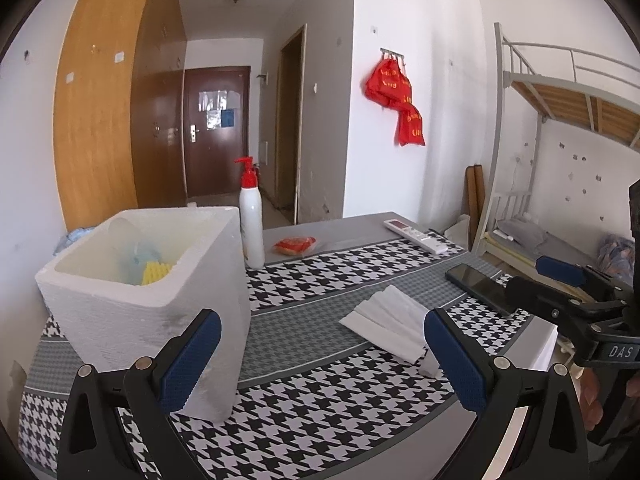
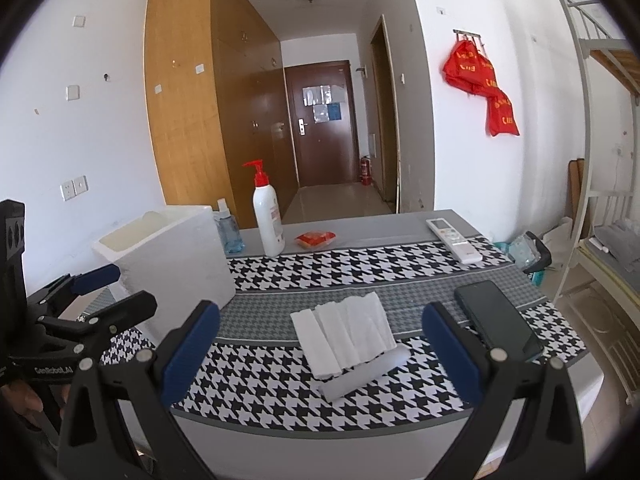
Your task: Organize soft objects
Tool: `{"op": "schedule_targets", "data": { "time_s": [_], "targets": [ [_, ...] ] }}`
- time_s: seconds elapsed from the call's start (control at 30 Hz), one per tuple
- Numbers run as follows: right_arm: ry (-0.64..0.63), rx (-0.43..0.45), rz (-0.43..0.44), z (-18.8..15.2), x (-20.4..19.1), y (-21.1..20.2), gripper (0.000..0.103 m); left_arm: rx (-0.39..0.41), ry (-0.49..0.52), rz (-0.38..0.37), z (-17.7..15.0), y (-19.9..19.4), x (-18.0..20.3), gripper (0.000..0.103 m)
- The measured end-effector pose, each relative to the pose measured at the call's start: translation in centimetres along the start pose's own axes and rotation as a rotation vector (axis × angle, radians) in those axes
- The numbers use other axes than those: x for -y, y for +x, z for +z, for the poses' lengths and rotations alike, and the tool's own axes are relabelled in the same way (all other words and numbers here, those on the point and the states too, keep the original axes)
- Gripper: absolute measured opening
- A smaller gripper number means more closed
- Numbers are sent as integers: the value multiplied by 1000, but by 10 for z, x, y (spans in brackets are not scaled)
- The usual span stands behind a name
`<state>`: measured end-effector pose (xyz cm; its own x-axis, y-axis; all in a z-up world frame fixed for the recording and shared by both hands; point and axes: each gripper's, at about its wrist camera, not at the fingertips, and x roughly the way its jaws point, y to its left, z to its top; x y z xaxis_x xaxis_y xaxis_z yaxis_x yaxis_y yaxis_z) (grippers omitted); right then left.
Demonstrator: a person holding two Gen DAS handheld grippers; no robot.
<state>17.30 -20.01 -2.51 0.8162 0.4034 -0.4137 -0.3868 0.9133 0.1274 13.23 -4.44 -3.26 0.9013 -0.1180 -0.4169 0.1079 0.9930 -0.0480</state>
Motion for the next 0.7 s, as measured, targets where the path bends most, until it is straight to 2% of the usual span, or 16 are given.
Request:
{"op": "schedule_targets", "data": {
  "time_s": [0.7],
  "targets": [
    [41, -42, -37, -9, 30, 9, 102, -57, 22, -10, -3, 26, 15, 102]
  ]
}}
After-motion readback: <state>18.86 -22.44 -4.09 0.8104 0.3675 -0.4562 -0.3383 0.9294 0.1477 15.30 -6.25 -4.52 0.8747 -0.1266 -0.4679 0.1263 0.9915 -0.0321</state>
